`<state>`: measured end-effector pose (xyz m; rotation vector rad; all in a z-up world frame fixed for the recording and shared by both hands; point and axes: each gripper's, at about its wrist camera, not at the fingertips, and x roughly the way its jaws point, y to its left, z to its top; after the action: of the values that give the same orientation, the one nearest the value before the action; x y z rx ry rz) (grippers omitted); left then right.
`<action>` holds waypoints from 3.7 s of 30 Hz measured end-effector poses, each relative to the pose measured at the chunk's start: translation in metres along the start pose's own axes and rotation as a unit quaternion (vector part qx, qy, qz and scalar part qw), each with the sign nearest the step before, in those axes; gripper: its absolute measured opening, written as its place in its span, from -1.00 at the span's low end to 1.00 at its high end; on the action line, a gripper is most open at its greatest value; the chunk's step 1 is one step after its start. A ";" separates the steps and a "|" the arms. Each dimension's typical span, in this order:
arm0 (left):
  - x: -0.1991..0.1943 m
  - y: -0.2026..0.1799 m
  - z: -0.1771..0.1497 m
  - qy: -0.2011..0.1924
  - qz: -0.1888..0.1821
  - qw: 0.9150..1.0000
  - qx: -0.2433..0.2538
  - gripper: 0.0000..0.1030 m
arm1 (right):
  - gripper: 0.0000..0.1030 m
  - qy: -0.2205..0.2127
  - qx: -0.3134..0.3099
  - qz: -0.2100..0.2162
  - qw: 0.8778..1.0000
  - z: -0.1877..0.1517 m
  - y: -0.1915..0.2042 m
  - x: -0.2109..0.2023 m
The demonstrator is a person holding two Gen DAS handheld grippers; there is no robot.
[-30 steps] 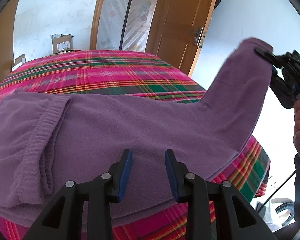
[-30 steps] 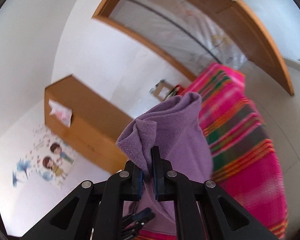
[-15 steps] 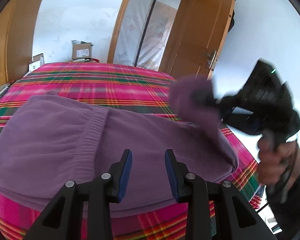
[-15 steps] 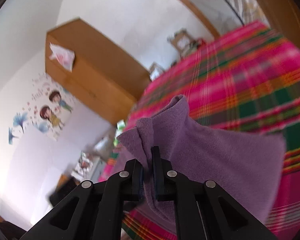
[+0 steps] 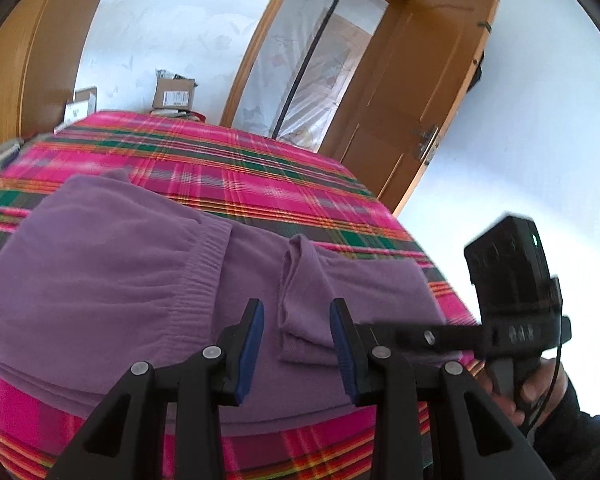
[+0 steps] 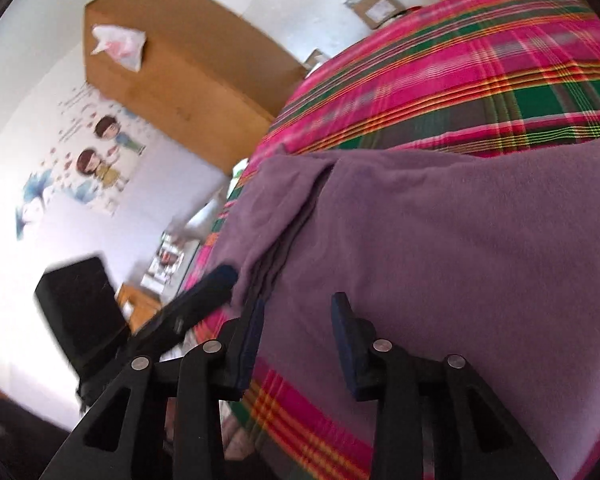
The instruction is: Fold clothes
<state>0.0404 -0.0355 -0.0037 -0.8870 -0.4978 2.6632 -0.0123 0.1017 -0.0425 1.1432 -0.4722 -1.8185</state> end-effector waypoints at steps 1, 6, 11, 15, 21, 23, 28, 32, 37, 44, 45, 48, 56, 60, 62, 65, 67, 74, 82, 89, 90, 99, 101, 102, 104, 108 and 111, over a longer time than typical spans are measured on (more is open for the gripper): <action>0.003 0.001 0.000 0.004 -0.005 1.000 -0.005 -0.32 | -0.29 -0.004 -0.007 -0.001 1.000 -0.001 0.000 -0.005; 0.032 0.008 0.000 0.048 -0.028 0.997 -0.050 -0.32 | -0.28 -0.067 0.005 -0.013 0.998 -0.001 -0.014 -0.040; 0.047 0.007 -0.002 0.064 -0.020 0.996 -0.054 -0.32 | -0.28 -0.101 0.030 -0.024 0.994 -0.003 -0.035 -0.064; 0.044 0.006 -0.007 0.054 -0.018 0.998 -0.037 -0.84 | -0.28 -0.114 0.048 -0.031 0.992 -0.005 -0.047 -0.073; 0.034 0.011 -0.012 0.052 -0.017 0.998 -0.028 -0.93 | -0.28 -0.125 0.066 -0.036 0.989 -0.010 -0.059 -0.082; 0.035 0.016 -0.014 0.065 -0.016 0.997 -0.037 -0.91 | -0.29 -0.128 0.071 -0.036 0.989 -0.012 -0.064 -0.085; 0.034 0.023 -0.015 0.076 -0.004 0.996 -0.051 -0.39 | -0.28 -0.133 0.072 -0.036 0.988 -0.013 -0.067 -0.087; 0.041 0.019 -0.012 0.081 -0.022 0.995 -0.053 -0.28 | -0.28 -0.134 0.069 -0.036 0.988 -0.013 -0.065 -0.089; 0.055 0.008 -0.012 0.092 -0.022 0.995 -0.032 -0.28 | -0.28 -0.135 0.073 -0.034 0.988 -0.015 -0.068 -0.090; 0.062 -0.008 -0.014 0.092 0.016 0.996 0.004 -0.68 | -0.28 -0.138 0.075 -0.034 0.987 -0.018 -0.067 -0.094; 0.061 -0.007 -0.013 0.091 0.011 0.996 0.000 -0.74 | -0.28 -0.139 0.076 -0.034 0.987 -0.018 -0.068 -0.095; 0.056 -0.005 -0.011 0.083 -0.004 0.996 -0.012 -0.79 | -0.28 -0.142 0.076 -0.036 0.986 -0.018 -0.067 -0.097; 0.038 0.020 -0.006 0.069 0.005 0.997 -0.042 -0.79 | -0.28 -0.156 0.070 -0.040 0.984 -0.020 -0.059 -0.106; 0.042 0.019 -0.009 0.079 0.008 0.996 -0.039 -0.77 | -0.28 -0.157 0.066 -0.057 0.984 -0.018 -0.055 -0.101; 0.037 0.016 -0.005 0.071 0.009 0.997 -0.031 -0.73 | -0.28 -0.161 0.063 -0.069 0.983 -0.016 -0.053 -0.101; 0.028 0.016 0.002 0.055 0.017 0.998 -0.026 -0.69 | -0.28 -0.166 0.052 -0.093 0.980 -0.007 -0.049 -0.103; 0.022 0.016 0.005 0.042 0.032 0.998 -0.026 -0.69 | -0.33 -0.166 0.045 -0.110 0.979 0.000 -0.047 -0.102; 0.025 0.007 0.019 0.032 0.018 0.999 -0.005 -0.69 | -0.65 -0.121 0.030 -0.188 0.974 0.030 -0.056 -0.072; 0.091 0.003 0.040 0.074 0.041 0.996 0.014 -0.69 | -0.75 -0.131 0.041 -0.179 0.974 0.028 -0.058 -0.077; 0.086 0.021 0.032 0.075 0.004 0.997 -0.029 -0.76 | -0.64 -0.105 -0.044 -0.153 0.982 0.015 -0.010 -0.063; 0.078 0.023 0.031 0.066 -0.002 0.997 -0.033 -0.76 | -0.56 -0.098 -0.059 -0.149 0.982 0.013 -0.004 -0.057; 0.031 0.021 -0.001 0.047 -0.013 0.999 -0.024 -0.76 | -0.41 -0.033 -0.154 -0.150 0.976 -0.001 0.029 0.002; 0.030 0.018 -0.005 0.051 -0.012 0.999 -0.009 -0.76 | -0.41 -0.023 -0.164 -0.153 0.974 -0.002 0.031 0.010; 0.029 0.016 -0.007 0.053 -0.012 0.999 -0.001 -0.76 | -0.41 -0.019 -0.166 -0.156 0.974 -0.003 0.030 0.014; 0.033 0.015 -0.009 0.058 -0.011 0.998 0.004 -0.76 | -0.42 -0.012 -0.172 -0.166 0.971 -0.003 0.029 0.019; 0.042 0.019 -0.016 0.074 -0.015 0.997 -0.009 -0.76 | -0.90 -0.009 -0.194 -0.200 0.960 -0.003 0.029 0.023; 0.044 0.019 -0.016 0.073 -0.017 0.997 -0.008 -0.76 | -0.95 -0.014 -0.204 -0.211 0.956 -0.005 0.032 0.020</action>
<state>0.0138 -0.0326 -0.0462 -1.0593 -0.4940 2.5443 0.0044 0.0688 -0.0330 0.9747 0.1507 -2.1703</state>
